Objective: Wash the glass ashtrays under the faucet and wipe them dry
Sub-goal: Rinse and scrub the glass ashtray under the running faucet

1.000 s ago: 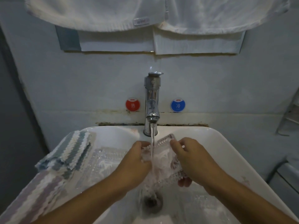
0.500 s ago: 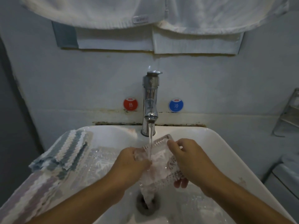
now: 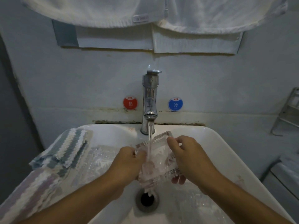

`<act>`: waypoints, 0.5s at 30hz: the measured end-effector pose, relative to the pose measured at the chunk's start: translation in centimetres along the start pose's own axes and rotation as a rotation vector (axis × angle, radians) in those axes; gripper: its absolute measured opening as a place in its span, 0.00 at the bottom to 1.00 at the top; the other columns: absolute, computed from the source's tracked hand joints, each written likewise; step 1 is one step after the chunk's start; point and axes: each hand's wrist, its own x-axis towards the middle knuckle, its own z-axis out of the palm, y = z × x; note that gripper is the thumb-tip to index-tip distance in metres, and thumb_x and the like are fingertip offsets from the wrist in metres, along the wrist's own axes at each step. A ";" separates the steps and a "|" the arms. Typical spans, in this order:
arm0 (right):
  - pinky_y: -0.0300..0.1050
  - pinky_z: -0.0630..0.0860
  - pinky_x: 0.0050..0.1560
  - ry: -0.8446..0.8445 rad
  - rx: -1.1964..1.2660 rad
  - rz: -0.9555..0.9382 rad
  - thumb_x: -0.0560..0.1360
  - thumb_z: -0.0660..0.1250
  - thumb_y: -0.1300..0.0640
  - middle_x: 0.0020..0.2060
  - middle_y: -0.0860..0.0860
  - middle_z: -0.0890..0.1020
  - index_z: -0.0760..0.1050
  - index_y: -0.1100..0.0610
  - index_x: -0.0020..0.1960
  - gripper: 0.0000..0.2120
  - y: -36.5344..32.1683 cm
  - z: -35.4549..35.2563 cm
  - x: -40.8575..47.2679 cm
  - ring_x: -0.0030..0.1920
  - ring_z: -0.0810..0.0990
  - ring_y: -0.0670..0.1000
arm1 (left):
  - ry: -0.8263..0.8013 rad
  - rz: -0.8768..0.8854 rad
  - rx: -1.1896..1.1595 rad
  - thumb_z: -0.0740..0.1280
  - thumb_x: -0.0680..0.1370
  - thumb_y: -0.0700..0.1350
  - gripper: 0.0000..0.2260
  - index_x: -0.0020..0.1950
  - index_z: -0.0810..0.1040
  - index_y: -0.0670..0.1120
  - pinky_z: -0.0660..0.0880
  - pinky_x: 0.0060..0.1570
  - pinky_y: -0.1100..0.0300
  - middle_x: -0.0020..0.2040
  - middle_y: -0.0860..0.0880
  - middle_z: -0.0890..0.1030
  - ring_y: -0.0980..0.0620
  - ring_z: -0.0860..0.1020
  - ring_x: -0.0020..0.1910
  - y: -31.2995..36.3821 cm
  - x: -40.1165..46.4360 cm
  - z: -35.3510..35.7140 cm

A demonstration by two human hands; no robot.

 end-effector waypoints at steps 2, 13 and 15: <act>0.38 0.77 0.25 0.018 -0.023 -0.034 0.84 0.55 0.45 0.41 0.51 0.80 0.71 0.51 0.52 0.12 0.0 0.1 0.0 0.31 0.83 0.51 | 0.039 0.036 0.059 0.59 0.84 0.46 0.18 0.35 0.75 0.41 0.71 0.25 0.64 0.27 0.51 0.73 0.59 0.73 0.22 0.0 0.0 0.0; 0.40 0.81 0.29 0.057 -0.126 -0.057 0.84 0.54 0.44 0.43 0.49 0.79 0.70 0.50 0.53 0.12 0.2 -0.1 0.3 0.36 0.83 0.52 | 0.014 0.098 0.060 0.60 0.84 0.44 0.10 0.49 0.78 0.40 0.81 0.30 0.54 0.40 0.43 0.85 0.48 0.84 0.33 0.1 0.0 -0.1; 0.45 0.83 0.34 0.070 -0.170 -0.095 0.84 0.54 0.44 0.43 0.50 0.80 0.70 0.51 0.53 0.13 0.1 -0.1 0.2 0.36 0.83 0.52 | 0.023 0.101 0.080 0.58 0.84 0.43 0.12 0.49 0.77 0.37 0.81 0.31 0.56 0.39 0.42 0.82 0.50 0.82 0.31 0.0 0.3 -0.1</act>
